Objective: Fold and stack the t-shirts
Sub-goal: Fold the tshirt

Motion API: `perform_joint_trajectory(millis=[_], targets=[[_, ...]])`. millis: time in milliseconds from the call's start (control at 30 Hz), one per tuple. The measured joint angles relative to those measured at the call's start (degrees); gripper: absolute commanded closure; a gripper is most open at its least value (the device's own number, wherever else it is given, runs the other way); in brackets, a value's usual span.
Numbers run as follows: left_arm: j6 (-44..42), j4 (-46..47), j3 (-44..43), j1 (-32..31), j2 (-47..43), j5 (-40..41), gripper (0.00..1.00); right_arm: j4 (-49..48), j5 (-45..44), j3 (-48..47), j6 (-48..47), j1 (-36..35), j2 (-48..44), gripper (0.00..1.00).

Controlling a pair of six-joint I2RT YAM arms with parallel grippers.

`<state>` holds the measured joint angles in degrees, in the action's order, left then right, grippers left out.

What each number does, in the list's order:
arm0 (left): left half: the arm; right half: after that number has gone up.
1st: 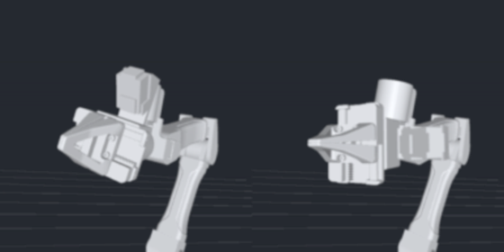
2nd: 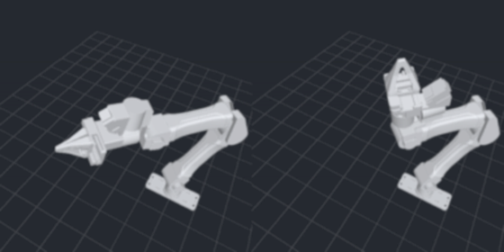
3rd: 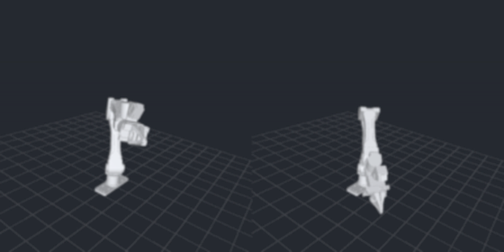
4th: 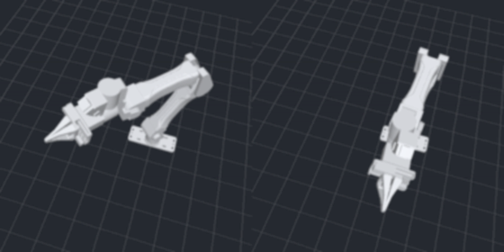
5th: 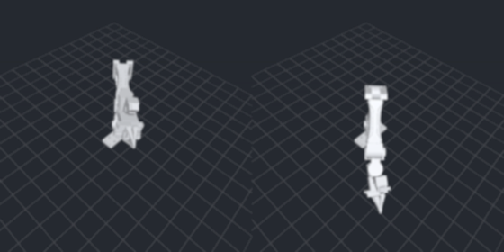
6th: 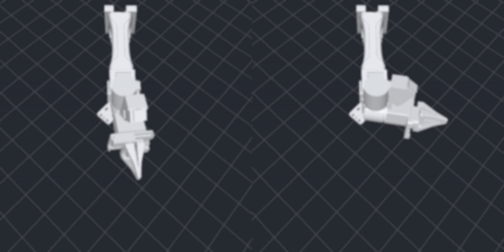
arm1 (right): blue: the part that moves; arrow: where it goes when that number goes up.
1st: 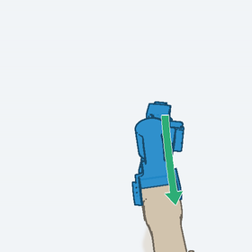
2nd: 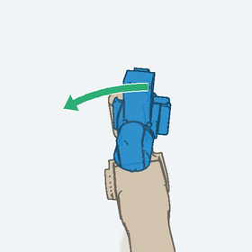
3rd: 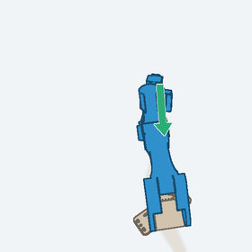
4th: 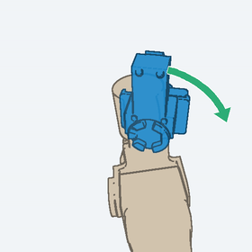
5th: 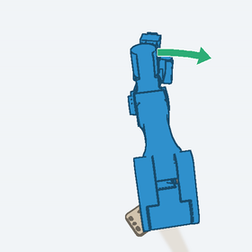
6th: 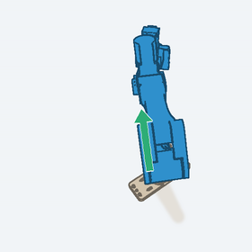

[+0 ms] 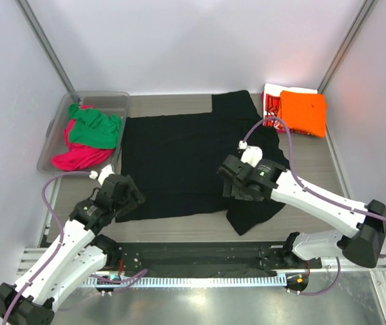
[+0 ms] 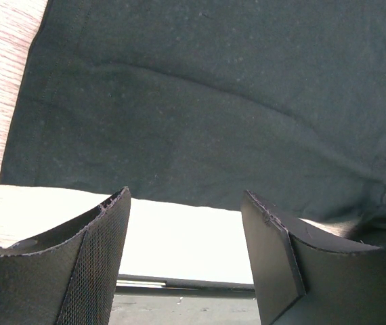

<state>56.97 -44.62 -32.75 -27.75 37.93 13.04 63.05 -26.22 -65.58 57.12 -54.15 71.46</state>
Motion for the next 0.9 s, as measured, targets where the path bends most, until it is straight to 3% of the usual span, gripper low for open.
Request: perform_joint_trajectory(millis=[133, 267, 433, 733, 833, 900], targets=[[-0.02, 0.02, 0.00, 0.00, 0.22, -0.04, 0.33, 1.66, -1.14, 1.99, -0.90, -0.04, 1.44, 0.35], [-0.04, 0.04, 0.00, 0.00, 0.22, -0.04, 0.33, 0.09, 1.55, 10.40, 0.50, -0.07, -5.09, 0.43], [-0.02, 0.07, 0.00, 0.00, 0.24, -0.04, 0.33, -4.04, 7.61, 22.38, 3.50, -1.27, -12.41, 0.43], [1.51, -0.20, 1.40, 0.00, -0.35, 0.15, 0.33, -14.69, 14.45, 32.15, 8.24, -7.17, -6.19, 0.36], [2.43, -0.44, 1.42, -0.02, -1.60, 1.07, 0.35, -17.51, 14.82, 33.14, 8.70, -8.04, -3.63, 0.43], [3.43, -1.53, 1.42, -0.02, -3.23, 2.47, 0.36, -17.99, 14.82, 33.31, 8.57, -8.26, -3.56, 0.59]])
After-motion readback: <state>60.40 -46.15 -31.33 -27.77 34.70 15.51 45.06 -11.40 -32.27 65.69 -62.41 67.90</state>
